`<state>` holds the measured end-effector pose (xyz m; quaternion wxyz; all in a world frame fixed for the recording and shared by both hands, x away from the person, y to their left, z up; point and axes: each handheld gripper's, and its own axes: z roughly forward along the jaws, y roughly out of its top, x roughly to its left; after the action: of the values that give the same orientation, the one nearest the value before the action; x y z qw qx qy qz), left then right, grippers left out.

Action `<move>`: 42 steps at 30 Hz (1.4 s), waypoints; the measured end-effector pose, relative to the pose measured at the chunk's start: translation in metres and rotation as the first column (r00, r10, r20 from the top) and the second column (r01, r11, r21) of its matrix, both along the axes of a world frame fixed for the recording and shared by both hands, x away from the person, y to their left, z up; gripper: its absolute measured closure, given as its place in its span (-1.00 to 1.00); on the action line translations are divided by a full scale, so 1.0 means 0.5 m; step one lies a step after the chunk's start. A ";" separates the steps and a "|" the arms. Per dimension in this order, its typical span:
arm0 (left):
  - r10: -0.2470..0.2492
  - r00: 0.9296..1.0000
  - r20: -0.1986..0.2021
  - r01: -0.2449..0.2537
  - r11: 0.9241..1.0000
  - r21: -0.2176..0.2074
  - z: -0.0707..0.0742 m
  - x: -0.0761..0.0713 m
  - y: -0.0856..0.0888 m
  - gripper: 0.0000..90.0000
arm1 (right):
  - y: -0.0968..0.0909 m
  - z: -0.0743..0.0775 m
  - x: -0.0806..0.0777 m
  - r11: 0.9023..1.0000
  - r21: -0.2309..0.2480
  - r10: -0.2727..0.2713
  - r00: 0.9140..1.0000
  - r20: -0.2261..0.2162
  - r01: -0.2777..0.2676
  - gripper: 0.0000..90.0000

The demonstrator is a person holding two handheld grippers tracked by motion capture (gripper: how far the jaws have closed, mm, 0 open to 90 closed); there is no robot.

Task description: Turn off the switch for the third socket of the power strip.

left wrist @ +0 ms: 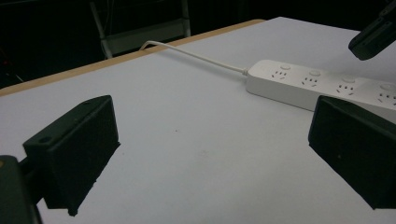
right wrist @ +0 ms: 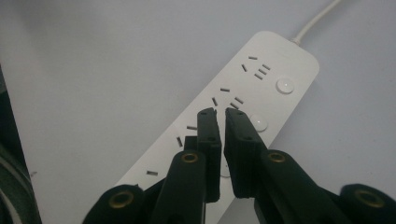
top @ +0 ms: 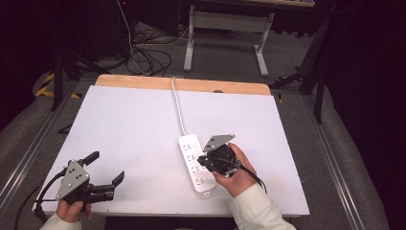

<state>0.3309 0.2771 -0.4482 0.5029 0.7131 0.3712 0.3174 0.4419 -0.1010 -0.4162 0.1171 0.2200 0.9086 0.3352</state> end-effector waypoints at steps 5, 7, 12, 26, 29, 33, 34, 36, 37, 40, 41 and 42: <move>-0.001 1.000 0.002 0.001 1.000 0.004 0.000 0.001 0.000 -0.95 | -0.002 0.007 -0.001 1.000 0.016 -0.005 1.000 0.005 0.005 0.76; -0.001 1.000 0.001 0.001 1.000 0.005 0.000 0.001 0.000 -0.95 | -0.001 0.007 -0.001 1.000 0.022 0.002 1.000 0.024 -0.002 0.61; 0.002 1.000 0.003 -0.002 1.000 0.000 0.000 0.001 0.000 -0.95 | 0.003 0.003 0.002 0.998 0.063 0.014 0.998 0.062 -0.018 0.08; -0.004 1.000 0.005 0.004 1.000 0.005 0.001 0.000 0.000 -0.95 | -0.024 0.019 -0.007 0.987 0.162 -0.013 0.984 0.180 -0.017 -0.27; -0.002 1.000 0.003 0.002 1.000 0.004 0.001 0.000 0.001 -0.95 | -0.039 0.026 -0.009 0.979 0.202 -0.018 0.982 0.186 -0.020 -0.28; -0.003 1.000 0.005 0.003 1.000 0.007 0.001 0.001 0.000 -0.95 | -0.058 0.034 -0.014 0.970 0.243 -0.041 0.980 0.195 -0.008 -0.31; -0.003 1.000 0.005 0.003 1.000 0.008 0.001 0.001 0.000 -0.95 | -0.064 0.035 -0.015 0.968 0.249 -0.047 0.979 0.199 -0.004 -0.32; -0.003 1.000 0.005 0.003 1.000 0.008 0.001 0.001 0.000 -0.95 | -0.074 0.037 -0.016 0.965 0.262 -0.060 0.978 0.201 0.005 -0.32; -0.002 1.000 0.005 0.002 1.000 0.007 0.001 0.001 0.000 -0.95 | -0.080 0.038 -0.017 0.964 0.267 -0.070 0.978 0.198 0.015 -0.32; -0.001 1.000 0.002 0.001 1.000 0.002 0.001 0.000 0.000 -0.95 | -0.098 0.041 -0.019 0.959 0.280 -0.102 0.975 0.195 0.044 -0.33; -0.002 1.000 0.005 0.002 1.000 0.007 0.001 0.001 0.000 -0.95 | -0.105 0.041 -0.019 0.956 0.287 -0.110 0.974 0.196 0.050 -0.33; -0.002 1.000 0.004 0.002 1.000 0.008 0.001 0.001 0.000 -0.95 | -0.111 0.041 -0.020 0.953 0.297 -0.119 0.974 0.193 0.058 -0.33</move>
<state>0.3313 0.2772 -0.4479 0.5012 0.7148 0.3682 0.3199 0.4321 -0.1567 -0.3955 0.1932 0.2389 0.8217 0.4800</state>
